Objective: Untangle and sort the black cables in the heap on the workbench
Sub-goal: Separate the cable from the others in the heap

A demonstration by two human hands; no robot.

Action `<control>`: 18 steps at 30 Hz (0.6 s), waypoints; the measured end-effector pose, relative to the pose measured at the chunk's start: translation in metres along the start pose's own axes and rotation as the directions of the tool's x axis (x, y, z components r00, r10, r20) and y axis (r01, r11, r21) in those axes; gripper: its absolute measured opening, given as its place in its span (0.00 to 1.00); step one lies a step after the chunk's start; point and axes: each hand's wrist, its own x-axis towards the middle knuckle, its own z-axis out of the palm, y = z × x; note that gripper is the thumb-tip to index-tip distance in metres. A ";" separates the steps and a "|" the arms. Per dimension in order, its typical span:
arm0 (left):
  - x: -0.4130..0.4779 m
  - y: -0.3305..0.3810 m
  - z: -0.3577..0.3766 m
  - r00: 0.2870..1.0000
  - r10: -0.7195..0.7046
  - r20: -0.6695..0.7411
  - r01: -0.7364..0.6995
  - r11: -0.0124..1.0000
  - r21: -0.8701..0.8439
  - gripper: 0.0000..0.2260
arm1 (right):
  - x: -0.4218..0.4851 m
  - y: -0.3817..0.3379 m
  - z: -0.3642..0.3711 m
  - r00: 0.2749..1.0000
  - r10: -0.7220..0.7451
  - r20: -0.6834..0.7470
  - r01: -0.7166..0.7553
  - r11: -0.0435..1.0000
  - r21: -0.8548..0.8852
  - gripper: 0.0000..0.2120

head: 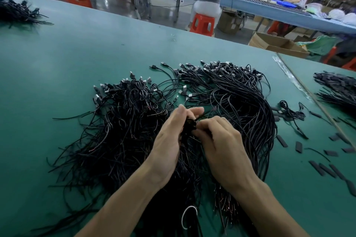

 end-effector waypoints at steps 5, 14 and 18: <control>0.002 0.001 -0.006 0.996 0.088 0.018 -0.082 0.973 -0.215 0.17 | 0.002 -0.002 -0.001 0.994 0.076 0.080 -0.099 0.933 0.347 0.09; 0.006 -0.015 -0.016 0.968 0.234 0.091 -0.251 0.875 0.415 0.18 | 0.003 0.008 -0.007 0.954 0.235 0.186 -0.299 0.729 0.616 0.09; 0.010 -0.017 -0.019 0.985 0.156 -0.075 -0.098 0.863 0.495 0.24 | 0.003 0.010 -0.011 0.970 0.195 0.145 -0.243 0.794 0.557 0.07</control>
